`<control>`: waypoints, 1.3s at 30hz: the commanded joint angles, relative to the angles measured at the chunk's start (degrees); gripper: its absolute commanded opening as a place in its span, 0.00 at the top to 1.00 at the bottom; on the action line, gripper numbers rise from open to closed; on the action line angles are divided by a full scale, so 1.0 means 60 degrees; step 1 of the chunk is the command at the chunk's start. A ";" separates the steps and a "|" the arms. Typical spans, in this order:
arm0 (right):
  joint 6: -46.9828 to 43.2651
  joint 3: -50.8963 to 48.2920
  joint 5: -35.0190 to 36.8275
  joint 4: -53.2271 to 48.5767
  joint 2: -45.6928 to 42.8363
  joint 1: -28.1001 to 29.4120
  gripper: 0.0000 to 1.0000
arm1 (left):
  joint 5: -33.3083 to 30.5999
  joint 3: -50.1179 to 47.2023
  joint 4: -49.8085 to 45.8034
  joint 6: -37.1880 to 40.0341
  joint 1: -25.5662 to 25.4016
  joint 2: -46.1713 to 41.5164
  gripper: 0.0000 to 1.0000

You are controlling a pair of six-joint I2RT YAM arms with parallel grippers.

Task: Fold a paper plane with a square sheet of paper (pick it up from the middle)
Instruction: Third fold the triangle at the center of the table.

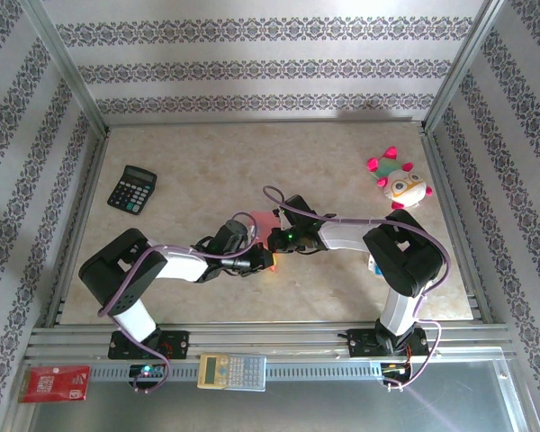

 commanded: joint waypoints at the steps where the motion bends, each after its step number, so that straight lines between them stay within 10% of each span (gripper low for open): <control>1: -0.0114 -0.0248 0.0436 -0.0451 0.0308 -0.0098 1.00 | -0.0002 0.0199 0.0108 0.0119 -0.0130 0.0123 0.93; 39: -0.0136 -0.0309 0.0421 -0.0574 0.0429 -0.0102 1.00 | 0.0156 0.0269 -0.1080 0.0467 -0.0068 -0.0372 0.87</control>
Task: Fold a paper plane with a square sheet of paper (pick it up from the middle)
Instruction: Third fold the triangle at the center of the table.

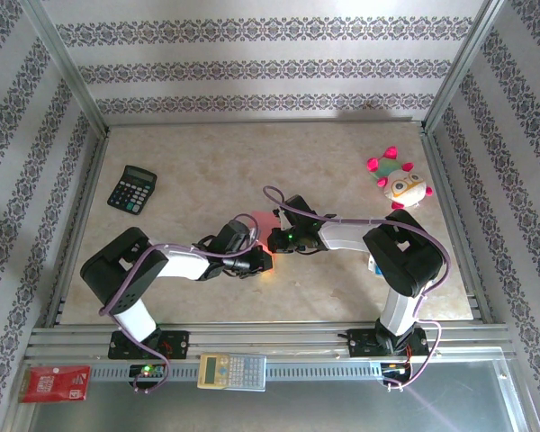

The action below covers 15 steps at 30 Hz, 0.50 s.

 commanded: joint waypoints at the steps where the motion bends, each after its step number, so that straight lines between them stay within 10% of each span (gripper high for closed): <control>1: -0.0136 -0.0272 0.0434 -0.0647 0.0408 -0.0106 1.00 | 0.0116 0.0035 -0.0083 0.0111 -0.0055 -0.0369 0.87; 15: -0.0171 -0.0243 0.0461 -0.0693 0.0509 -0.0139 1.00 | 0.0377 0.0339 -0.1046 0.0494 -0.0170 0.0368 0.92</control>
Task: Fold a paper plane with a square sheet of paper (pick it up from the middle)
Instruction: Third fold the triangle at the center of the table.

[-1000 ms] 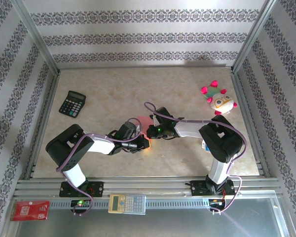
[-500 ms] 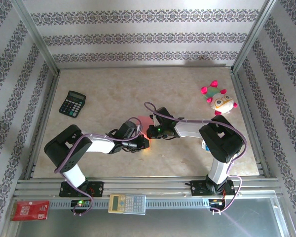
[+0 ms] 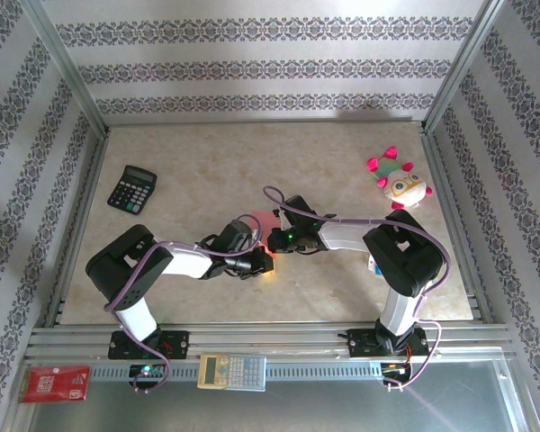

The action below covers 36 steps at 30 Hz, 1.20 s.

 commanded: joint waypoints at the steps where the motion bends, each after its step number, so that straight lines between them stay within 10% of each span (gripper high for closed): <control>1: -0.0156 -0.0246 0.0443 -0.0669 0.0520 -0.0127 1.00 | 0.0043 0.0148 -0.0970 0.0475 -0.0163 -0.0149 0.92; 36: -0.0228 -0.0246 0.0353 -0.0636 0.0579 -0.0171 1.00 | -0.0066 0.0748 -0.1003 0.1188 0.1301 0.0033 0.89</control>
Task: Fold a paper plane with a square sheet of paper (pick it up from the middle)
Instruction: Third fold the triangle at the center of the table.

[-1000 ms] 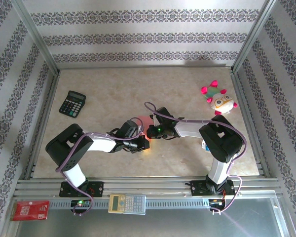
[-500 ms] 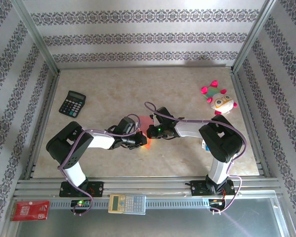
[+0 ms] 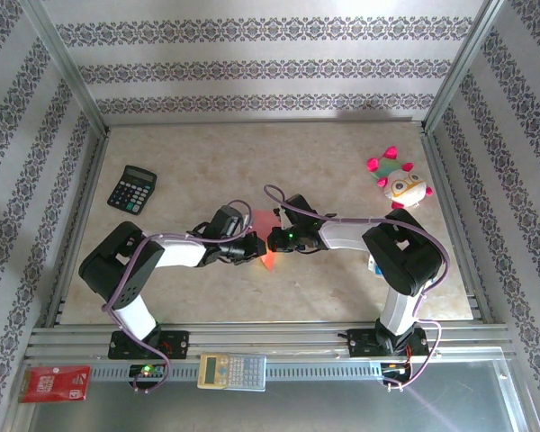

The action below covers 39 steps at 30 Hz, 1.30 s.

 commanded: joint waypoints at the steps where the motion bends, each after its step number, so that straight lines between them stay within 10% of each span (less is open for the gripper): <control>1: -0.0224 -0.0261 0.0496 -0.0785 0.0507 -0.0068 1.00 | -0.0079 0.0174 -0.0277 0.0375 0.0155 0.0337 0.89; 39: -0.0439 0.0175 0.0356 -0.1154 0.0507 -0.0138 1.00 | -0.0212 0.0152 -0.0855 0.1010 0.0892 0.0872 0.88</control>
